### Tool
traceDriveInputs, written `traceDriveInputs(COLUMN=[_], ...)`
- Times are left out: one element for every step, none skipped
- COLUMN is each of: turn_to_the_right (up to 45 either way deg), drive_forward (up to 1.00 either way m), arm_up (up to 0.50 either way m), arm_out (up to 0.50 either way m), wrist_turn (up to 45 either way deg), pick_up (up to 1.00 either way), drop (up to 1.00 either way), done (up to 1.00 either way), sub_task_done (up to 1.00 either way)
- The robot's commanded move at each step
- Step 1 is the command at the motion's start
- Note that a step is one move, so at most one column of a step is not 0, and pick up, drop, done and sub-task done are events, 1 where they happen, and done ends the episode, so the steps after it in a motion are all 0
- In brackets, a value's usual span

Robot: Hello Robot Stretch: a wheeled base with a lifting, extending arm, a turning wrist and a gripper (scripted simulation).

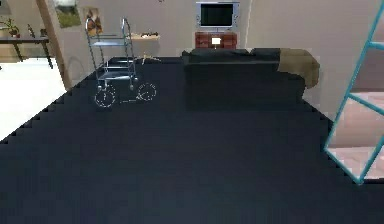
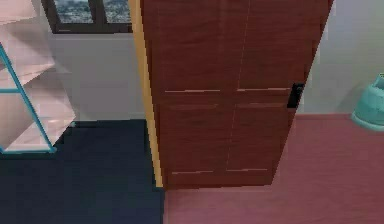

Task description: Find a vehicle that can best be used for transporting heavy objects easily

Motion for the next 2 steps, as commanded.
traceDriveInputs(turn_to_the_right=[-3.0, 0.0], drive_forward=[0.00, 0.30], arm_up=[0.00, 0.00], arm_out=[0.00, 0.00], wrist_turn=[0.0, 0.0], pick_up=[0.00, 0.00], drop=[0.00, 0.00], done=[0.00, 0.00], sub_task_done=[0.00, 0.00])
